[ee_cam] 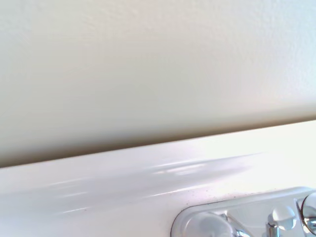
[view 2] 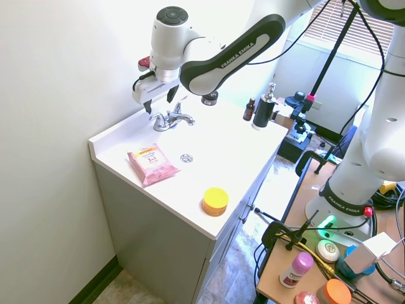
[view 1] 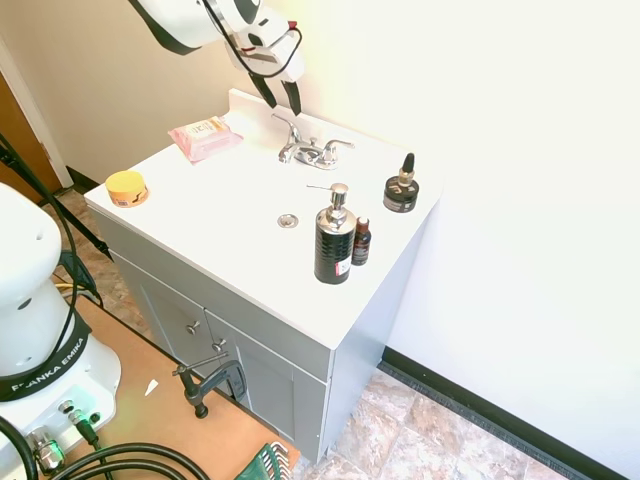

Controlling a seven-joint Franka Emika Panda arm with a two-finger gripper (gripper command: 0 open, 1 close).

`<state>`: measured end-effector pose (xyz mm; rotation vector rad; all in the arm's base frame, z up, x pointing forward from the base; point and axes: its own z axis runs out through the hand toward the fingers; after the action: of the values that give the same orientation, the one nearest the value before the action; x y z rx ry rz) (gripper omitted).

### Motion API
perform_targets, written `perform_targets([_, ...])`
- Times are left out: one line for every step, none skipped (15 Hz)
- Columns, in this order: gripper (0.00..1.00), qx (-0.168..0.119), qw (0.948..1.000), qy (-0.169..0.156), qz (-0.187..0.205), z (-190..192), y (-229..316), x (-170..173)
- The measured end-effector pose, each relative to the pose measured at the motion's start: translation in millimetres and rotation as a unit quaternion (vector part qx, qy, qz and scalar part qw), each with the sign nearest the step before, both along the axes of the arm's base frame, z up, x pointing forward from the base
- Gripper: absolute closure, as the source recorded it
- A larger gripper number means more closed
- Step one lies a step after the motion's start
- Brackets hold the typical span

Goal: Turn on the hot water

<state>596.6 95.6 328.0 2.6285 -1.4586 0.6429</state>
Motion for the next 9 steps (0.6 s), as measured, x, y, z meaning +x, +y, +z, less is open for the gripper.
perform_targets([0.00, -0.001, 1.0000, 0.003, 0.000, -4, 1, 0])
perform_targets([0.00, -0.002, 1.0000, 0.005, -0.001, -7, 1, 1])
perform_targets([0.00, -0.002, 1.0000, 0.005, -0.001, -9, 1, 2])
perform_targets([0.00, -0.002, 1.0000, 0.005, -0.002, -9, 1, 3])
perform_targets([0.00, -0.002, 1.0000, 0.006, -0.002, -10, 0, 4])
perform_targets([0.00, -0.003, 1.0000, 0.007, -0.003, -11, -1, 4])
perform_targets([0.00, -0.005, 0.9999, 0.009, -0.005, -14, -4, 4])
perform_targets([0.00, -0.007, 0.9999, 0.011, -0.007, -17, -7, 4])
perform_targets([0.00, -0.009, 0.9998, 0.015, -0.010, -20, -10, 4])
